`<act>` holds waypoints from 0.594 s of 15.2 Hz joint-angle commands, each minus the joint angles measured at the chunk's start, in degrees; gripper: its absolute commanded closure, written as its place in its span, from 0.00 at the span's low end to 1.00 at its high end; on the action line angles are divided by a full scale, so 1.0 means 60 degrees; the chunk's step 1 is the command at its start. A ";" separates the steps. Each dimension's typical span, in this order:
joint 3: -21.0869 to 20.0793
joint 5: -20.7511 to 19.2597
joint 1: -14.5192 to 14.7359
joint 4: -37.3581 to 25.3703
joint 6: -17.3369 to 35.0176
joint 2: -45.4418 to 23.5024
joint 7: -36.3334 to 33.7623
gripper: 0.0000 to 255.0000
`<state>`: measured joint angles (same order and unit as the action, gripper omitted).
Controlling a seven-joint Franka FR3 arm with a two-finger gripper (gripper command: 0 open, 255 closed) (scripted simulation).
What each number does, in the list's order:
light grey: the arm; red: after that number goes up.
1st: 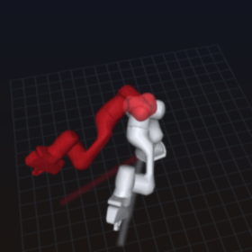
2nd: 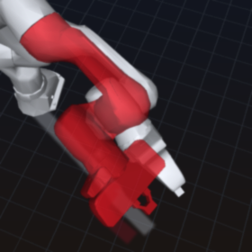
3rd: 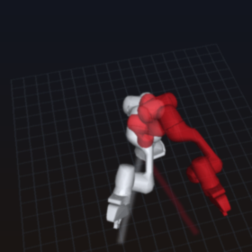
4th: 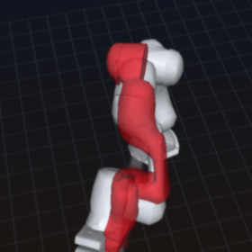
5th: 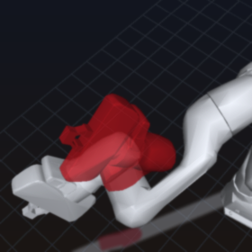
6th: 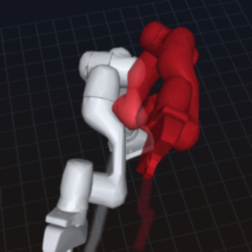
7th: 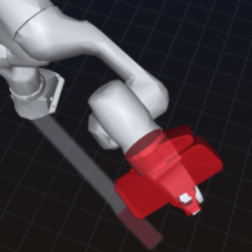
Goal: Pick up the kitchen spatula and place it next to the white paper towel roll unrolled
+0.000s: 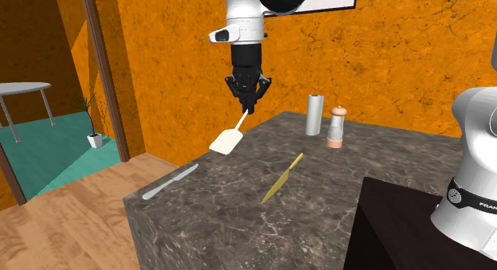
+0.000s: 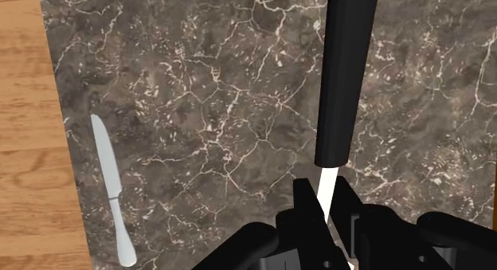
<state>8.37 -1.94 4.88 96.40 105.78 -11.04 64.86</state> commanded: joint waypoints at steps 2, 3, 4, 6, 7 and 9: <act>0.0009 0.0000 -0.0011 -0.0362 -0.0394 0.0029 0.0035 1.00; 0.0010 0.0000 -0.0012 -0.0481 -0.0519 0.0037 0.0040 1.00; 0.0010 0.0000 -0.0012 -0.0577 -0.0619 0.0041 0.0045 1.00; 0.0137 -0.0075 -0.0160 0.0161 -0.0415 0.0593 0.0305 1.00; 0.0204 -0.0115 -0.0236 0.0503 -0.0326 0.0857 0.0439 1.00; 0.0348 -0.0204 -0.0392 0.1140 -0.0169 0.1361 0.0714 1.00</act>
<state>10.01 -2.90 3.02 101.27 104.32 -4.47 68.21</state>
